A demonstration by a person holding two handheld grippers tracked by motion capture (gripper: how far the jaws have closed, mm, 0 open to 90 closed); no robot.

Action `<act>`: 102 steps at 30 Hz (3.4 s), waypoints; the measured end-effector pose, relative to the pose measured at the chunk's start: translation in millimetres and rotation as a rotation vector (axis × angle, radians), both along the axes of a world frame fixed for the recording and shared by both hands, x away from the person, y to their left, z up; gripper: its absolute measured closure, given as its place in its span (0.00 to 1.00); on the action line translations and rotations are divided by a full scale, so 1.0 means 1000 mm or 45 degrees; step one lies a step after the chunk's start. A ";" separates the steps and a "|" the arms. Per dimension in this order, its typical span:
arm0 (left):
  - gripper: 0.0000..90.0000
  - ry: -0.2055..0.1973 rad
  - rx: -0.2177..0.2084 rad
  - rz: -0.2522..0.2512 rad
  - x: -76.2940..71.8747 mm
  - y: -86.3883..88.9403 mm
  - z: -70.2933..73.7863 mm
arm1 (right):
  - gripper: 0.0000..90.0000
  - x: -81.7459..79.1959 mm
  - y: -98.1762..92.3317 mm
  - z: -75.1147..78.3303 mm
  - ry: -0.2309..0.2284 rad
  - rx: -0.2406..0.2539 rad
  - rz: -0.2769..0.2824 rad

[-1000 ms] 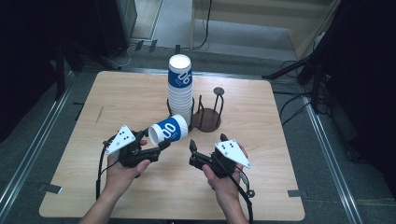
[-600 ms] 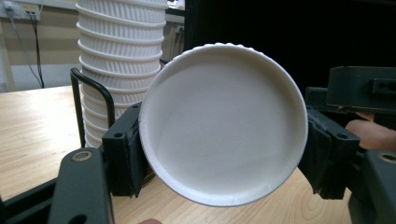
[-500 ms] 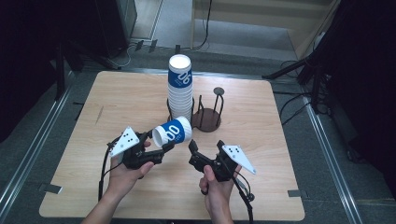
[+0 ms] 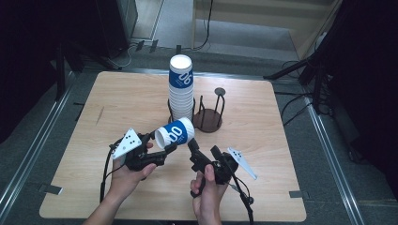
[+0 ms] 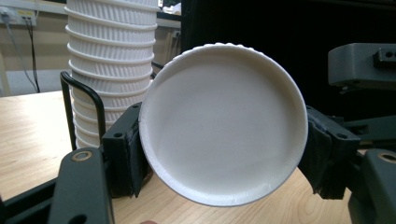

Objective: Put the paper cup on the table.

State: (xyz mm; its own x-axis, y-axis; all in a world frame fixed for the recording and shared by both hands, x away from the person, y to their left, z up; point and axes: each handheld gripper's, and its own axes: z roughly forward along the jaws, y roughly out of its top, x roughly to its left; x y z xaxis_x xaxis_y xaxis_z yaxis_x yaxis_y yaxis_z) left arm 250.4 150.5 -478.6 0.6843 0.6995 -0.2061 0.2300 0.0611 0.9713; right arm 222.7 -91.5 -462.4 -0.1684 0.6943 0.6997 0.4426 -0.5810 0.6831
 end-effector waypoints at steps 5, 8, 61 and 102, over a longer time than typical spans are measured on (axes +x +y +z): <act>0.32 -0.010 -0.009 0.002 0.000 -0.001 0.000 | 0.00 -0.002 0.001 -0.002 0.062 0.143 -0.016; 0.32 -0.022 -0.011 0.001 -0.001 -0.002 0.000 | 0.00 0.000 0.002 -0.004 0.104 0.217 -0.010; 0.32 -0.066 -0.014 -0.081 -0.008 -0.020 -0.005 | 0.00 0.042 0.014 -0.020 0.399 0.848 0.165; 0.07 -0.073 -0.051 -0.068 -0.014 -0.018 -0.002 | 0.20 0.048 0.014 -0.023 0.390 0.947 0.243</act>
State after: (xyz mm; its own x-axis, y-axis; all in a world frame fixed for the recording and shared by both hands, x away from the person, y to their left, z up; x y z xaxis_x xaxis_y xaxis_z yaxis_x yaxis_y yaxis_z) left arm 236.8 132.4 -480.3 0.7321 0.6534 -0.1927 0.1783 0.0892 0.9799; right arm 270.8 -77.5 -484.9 0.0365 0.0101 0.9993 0.6837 -0.7296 -0.0176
